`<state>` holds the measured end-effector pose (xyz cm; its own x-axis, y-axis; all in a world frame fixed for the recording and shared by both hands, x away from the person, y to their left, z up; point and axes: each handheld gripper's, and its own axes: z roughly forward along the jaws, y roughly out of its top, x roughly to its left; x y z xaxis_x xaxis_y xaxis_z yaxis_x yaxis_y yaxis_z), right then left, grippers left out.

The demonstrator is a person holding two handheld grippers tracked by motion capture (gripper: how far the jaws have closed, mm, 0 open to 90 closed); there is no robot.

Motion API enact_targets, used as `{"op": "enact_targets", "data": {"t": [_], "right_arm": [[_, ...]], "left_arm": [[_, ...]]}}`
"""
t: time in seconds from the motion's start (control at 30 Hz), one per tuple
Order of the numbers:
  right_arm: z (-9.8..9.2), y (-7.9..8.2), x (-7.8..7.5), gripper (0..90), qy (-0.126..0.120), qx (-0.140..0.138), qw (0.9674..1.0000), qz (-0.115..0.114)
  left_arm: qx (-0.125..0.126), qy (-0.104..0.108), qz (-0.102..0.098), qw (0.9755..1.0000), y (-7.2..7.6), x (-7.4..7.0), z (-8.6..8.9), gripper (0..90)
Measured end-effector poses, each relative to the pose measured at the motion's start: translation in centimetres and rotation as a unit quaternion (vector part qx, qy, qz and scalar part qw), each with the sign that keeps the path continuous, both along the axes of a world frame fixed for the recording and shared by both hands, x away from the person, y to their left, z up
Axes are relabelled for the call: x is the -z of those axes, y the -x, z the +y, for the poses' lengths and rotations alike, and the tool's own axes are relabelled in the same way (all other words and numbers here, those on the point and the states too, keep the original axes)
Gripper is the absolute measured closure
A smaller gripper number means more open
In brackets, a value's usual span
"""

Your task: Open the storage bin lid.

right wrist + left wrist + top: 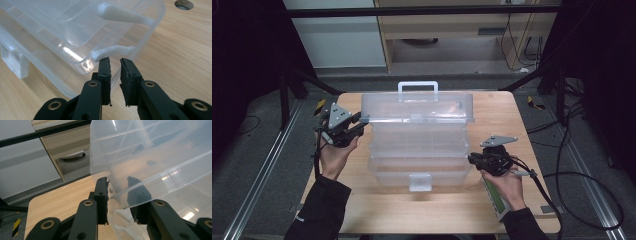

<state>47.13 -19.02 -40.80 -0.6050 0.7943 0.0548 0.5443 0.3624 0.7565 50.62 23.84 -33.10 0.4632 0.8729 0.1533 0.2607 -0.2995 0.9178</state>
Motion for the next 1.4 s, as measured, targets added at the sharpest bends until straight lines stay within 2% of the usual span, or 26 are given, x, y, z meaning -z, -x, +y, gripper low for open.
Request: {"op": "enact_targets", "data": {"t": [0.4, 0.43, 0.47, 0.5, 0.53, 0.67, 0.97, 1.03, 1.4], "right_arm": [[0.1, 0.0, 0.0, 78.6, 0.000, 0.001, 1.0000, 0.000], [0.1, 0.0, 0.0, 78.6, 0.000, 0.000, 1.0000, 0.000], [0.1, 0.0, 0.0, 78.6, 0.000, 0.000, 1.0000, 0.000], [0.1, 0.0, 0.0, 78.6, 0.000, 0.000, 1.0000, 0.001], [0.1, 0.0, 0.0, 78.6, 0.000, 0.001, 1.0000, 0.000], [0.1, 0.0, 0.0, 78.5, 0.000, 0.000, 1.0000, 0.001], [0.1, 0.0, 0.0, 78.4, 0.000, 0.001, 1.0000, 0.000], [0.1, 0.0, 0.0, 78.4, 0.000, 0.000, 1.0000, -0.001], [0.2, 0.0, 0.0, 78.1, -0.003, -0.003, 1.0000, 0.000]], "left_arm": [[-0.006, -0.005, 0.002, 1.0000, -0.9, -0.5, -0.1, 72.1], [-0.042, 0.190, -0.058, 0.9791, -1.7, 0.2, -2.9, 72.1], [-0.042, 0.190, -0.058, 0.9791, -1.7, 0.2, -2.9, 72.5], [-0.042, 0.172, -0.053, 0.9828, -1.7, 0.1, -2.7, 72.7], [-0.044, 0.184, -0.054, 0.9804, -1.9, 0.1, -2.8, 73.0], [-0.046, 0.187, -0.054, 0.9799, -2.1, 0.0, -2.9, 73.9], [-0.044, 0.186, -0.047, 0.9804, -2.6, -0.3, -2.9, 74.6], [-0.044, 0.178, -0.043, 0.9822, -2.7, -0.4, -2.8, 74.7], [-0.052, 0.177, -0.041, 0.9820, -3.8, -0.8, -3.0, 75.0]]}}
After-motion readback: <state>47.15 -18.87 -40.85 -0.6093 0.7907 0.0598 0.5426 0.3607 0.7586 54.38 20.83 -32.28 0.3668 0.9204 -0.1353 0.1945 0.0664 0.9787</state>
